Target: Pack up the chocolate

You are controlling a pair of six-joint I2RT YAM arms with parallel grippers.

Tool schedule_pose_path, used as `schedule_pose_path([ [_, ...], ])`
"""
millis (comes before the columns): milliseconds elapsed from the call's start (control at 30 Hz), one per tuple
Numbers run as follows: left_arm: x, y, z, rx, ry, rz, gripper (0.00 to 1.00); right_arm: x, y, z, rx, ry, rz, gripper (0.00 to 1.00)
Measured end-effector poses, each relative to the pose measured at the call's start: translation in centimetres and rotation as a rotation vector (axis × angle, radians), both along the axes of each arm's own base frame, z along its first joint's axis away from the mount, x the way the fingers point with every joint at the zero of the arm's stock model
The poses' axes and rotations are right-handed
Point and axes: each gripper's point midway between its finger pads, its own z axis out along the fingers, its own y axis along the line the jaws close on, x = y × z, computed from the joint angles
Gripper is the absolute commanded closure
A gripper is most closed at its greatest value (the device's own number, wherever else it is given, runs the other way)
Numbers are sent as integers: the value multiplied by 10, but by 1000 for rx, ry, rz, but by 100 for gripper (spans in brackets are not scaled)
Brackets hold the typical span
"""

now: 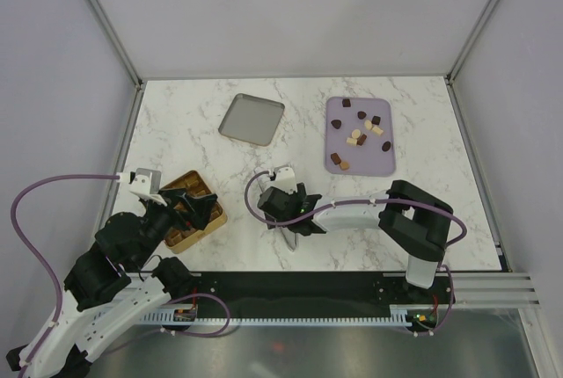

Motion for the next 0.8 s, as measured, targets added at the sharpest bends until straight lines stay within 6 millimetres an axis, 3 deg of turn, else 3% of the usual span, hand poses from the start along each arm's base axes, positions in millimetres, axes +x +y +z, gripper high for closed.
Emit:
schedule_pose_path([
  [300,0,0,0,0,0,1,0,-11,-5,10,-40,24,92,37],
  [400,1,0,-1,3,3,3,0,-16,-8,34,-26,37,142,38],
  [500,2,-1,-5,12,12,3,0,-14,-9,71,17,30,173,39],
  [667,5,-5,-10,33,34,-1,0,6,-23,123,70,8,163,41],
  [800,8,-10,-16,59,61,-6,0,28,-51,143,61,9,116,43],
])
